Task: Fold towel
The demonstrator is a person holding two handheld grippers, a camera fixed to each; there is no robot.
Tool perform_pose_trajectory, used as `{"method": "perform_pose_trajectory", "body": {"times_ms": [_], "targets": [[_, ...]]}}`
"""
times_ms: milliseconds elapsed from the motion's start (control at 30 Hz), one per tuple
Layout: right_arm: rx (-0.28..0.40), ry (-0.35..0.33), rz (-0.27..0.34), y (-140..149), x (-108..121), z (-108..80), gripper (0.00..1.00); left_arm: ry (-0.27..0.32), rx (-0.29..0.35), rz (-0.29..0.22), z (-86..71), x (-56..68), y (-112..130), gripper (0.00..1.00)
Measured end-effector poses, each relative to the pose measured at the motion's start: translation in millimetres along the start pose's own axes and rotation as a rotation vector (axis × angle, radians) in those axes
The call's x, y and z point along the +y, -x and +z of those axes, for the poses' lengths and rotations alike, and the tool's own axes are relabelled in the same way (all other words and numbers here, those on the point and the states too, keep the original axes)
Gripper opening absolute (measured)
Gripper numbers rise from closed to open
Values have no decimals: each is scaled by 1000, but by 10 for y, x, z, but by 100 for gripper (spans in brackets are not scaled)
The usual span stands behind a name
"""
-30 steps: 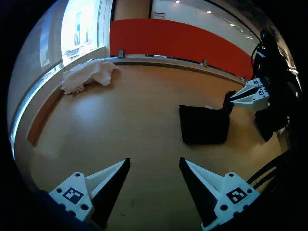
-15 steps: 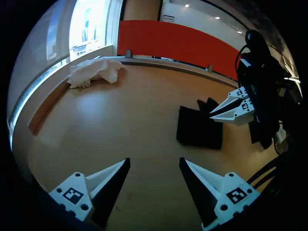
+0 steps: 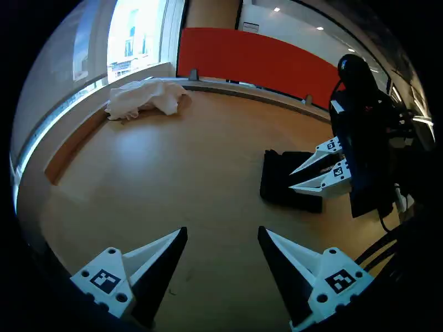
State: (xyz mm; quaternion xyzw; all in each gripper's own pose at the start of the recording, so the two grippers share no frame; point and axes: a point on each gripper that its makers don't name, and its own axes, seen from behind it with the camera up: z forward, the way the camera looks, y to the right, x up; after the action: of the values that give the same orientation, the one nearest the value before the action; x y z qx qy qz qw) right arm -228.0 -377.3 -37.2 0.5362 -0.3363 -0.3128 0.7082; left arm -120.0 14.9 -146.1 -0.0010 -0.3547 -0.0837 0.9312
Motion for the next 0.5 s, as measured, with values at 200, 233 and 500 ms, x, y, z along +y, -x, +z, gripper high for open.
{"method": "perform_pose_trajectory", "body": {"times_ms": [200, 233, 500], "targets": [[13, 12, 26, 14, 20, -82, 76, 0, 2, -1, -1, 10, -7, 95], [15, 16, 33, 22, 23, -95, 78, 1, 2, -2, -1, 12, -7, 95], [23, 42, 74, 84, 18, -177, 89, 3, 1, -2, 0, 18, -5, 94]]}}
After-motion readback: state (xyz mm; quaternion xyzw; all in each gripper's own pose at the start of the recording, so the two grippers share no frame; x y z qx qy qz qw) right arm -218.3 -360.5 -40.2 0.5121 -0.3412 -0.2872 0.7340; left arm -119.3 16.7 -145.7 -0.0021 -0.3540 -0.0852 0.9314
